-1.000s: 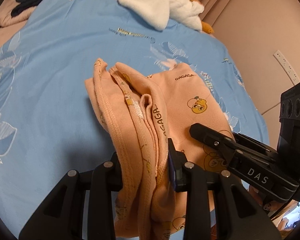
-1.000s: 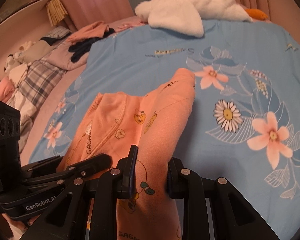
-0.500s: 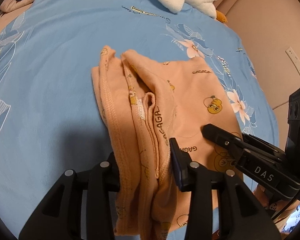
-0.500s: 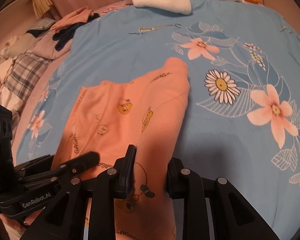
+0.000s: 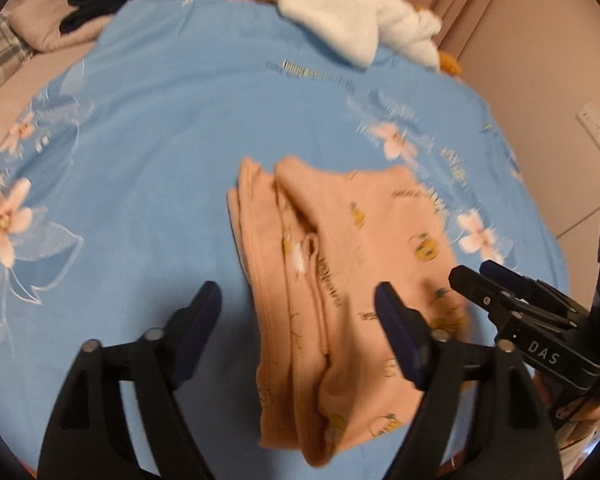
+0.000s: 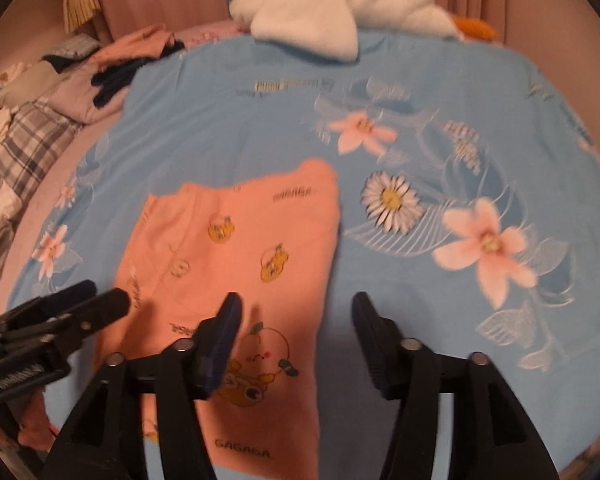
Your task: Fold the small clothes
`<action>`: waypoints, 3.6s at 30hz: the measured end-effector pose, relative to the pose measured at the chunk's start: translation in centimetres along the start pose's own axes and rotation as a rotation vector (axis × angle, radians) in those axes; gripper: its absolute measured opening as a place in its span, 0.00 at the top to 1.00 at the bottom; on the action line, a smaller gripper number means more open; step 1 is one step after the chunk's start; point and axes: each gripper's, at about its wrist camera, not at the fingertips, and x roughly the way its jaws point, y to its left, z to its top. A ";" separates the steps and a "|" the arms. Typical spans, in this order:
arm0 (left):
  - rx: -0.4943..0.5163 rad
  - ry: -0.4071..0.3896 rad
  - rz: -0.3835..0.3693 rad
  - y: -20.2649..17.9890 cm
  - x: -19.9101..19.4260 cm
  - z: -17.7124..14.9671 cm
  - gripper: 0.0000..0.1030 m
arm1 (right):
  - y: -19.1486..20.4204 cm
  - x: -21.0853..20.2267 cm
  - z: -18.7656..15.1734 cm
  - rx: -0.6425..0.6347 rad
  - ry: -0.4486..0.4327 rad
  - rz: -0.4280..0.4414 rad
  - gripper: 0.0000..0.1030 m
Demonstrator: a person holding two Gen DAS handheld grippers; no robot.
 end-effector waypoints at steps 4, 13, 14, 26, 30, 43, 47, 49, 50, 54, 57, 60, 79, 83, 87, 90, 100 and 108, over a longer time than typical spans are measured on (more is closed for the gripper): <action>0.033 -0.065 0.007 -0.8 -3.0 0.4 0.09 | 0.1 -3.2 0.8 -0.002 -0.090 0.025 0.21; 0.072 -0.164 -0.014 -2.3 -8.0 0.1 0.01 | 2.1 -7.9 0.8 -0.052 -0.235 0.054 0.05; 0.076 -0.169 -0.016 -2.4 -8.4 -0.1 0.01 | 2.2 -8.0 0.7 -0.054 -0.239 0.055 0.05; 0.058 -0.100 -0.009 -1.9 -7.7 -3.3 0.01 | 2.1 -6.6 -2.0 0.001 -0.161 0.069 0.05; 0.052 -0.089 -0.014 -1.6 -7.5 -4.0 0.01 | 2.4 -6.3 -2.4 -0.002 -0.145 0.049 0.05; 0.061 -0.068 -0.003 -1.2 -7.6 -4.8 0.01 | 3.2 -6.0 -3.0 -0.034 -0.136 -0.020 0.05; 0.056 -0.054 -0.007 -1.1 -7.3 -5.1 0.01 | 3.3 -6.0 -3.0 -0.034 -0.137 -0.020 0.05; 0.055 -0.047 -0.006 -1.1 -7.2 -5.1 0.01 | 3.2 -5.9 -3.0 -0.032 -0.135 -0.023 0.05; 0.054 -0.043 -0.007 -1.1 -7.1 -5.2 0.01 | 3.2 -5.9 -3.0 -0.028 -0.134 -0.027 0.05; 0.052 -0.032 -0.012 -1.0 -6.8 -5.2 0.01 | 2.8 -5.7 -3.1 -0.004 -0.121 -0.032 0.05; 0.055 -0.027 -0.009 -0.9 -6.6 -5.3 0.01 | 2.6 -5.7 -3.2 0.004 -0.114 -0.032 0.05; 0.063 -0.022 -0.001 -0.8 -6.4 -5.3 0.01 | 2.4 -5.7 -3.4 0.008 -0.111 -0.040 0.05; 0.070 0.005 -0.023 -1.1 -5.7 -5.5 0.01 | 2.1 -5.5 -3.6 0.016 -0.100 -0.046 0.05; 0.080 0.002 -0.021 -1.3 -5.8 -5.5 0.01 | 2.1 -5.5 -3.6 0.016 -0.100 -0.047 0.05; 0.088 -0.005 -0.022 -1.4 -6.0 -5.5 0.01 | 2.1 -5.6 -3.6 0.015 -0.101 -0.045 0.05; 0.092 -0.011 -0.025 -1.6 -6.2 -5.4 0.01 | 2.0 -5.7 -3.6 0.010 -0.104 -0.046 0.05; 0.094 -0.017 -0.035 -1.6 -6.4 -5.5 0.01 | 2.0 -5.6 -3.7 0.002 -0.097 -0.043 0.05; 0.093 -0.016 -0.036 -1.7 -6.4 -5.5 0.01 | 2.2 -5.5 -3.7 -0.001 -0.094 -0.046 0.05</action>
